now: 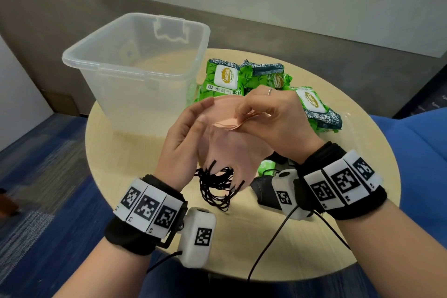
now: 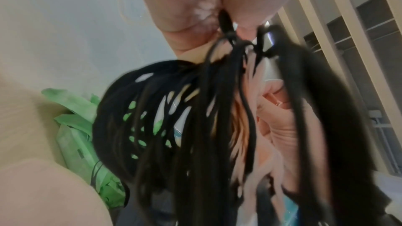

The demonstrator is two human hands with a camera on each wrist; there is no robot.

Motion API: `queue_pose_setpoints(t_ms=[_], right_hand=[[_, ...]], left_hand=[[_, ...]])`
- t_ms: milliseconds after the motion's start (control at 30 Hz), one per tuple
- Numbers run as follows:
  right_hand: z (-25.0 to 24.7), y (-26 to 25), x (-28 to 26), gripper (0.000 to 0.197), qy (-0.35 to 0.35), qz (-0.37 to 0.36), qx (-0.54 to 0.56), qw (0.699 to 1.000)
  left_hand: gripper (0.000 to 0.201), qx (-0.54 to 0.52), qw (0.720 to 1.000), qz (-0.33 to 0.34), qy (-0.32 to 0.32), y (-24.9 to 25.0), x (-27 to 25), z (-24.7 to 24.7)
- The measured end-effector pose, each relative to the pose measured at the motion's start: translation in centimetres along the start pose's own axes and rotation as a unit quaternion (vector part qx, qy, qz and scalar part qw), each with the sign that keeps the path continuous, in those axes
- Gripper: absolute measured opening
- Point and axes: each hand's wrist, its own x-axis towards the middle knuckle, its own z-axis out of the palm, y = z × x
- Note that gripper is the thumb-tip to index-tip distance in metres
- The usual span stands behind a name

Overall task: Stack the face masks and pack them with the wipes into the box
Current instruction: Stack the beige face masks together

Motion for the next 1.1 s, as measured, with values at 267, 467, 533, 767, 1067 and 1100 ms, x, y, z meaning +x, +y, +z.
queue_pose_setpoints(t_ms=[267,467,533,767,1067,1100], right_hand=[[-1.0,0.3,-0.4,0.012,-0.002,0.084,0.064,0.994],[-2.6,0.9,0.1,0.021,0.101,0.147,0.112,0.978],[-3.0,1.2,0.3,0.027,0.119,0.155,0.108,0.975],[-4.6,2.1,0.9,0.033,0.203,0.147,0.115,0.961],[-4.9,-0.9,1.7,0.029,-0.138,0.125,0.223,0.957],[-4.2,-1.2,1.9,0.030,-0.185,0.126,0.200,0.954]], left_hand=[[0.033,0.031,0.999,-0.005,0.017,0.2,0.3,-0.4],[0.031,-0.031,0.997,-0.056,0.036,0.1,0.5,-0.5],[0.038,-0.030,0.997,-0.060,0.029,0.2,0.4,-0.5],[0.048,-0.006,0.998,-0.059,0.023,0.1,0.5,-0.7],[0.025,0.058,0.996,-0.072,0.019,-0.5,0.6,-0.3],[0.024,0.042,0.995,-0.085,0.011,-0.3,0.6,0.2]])
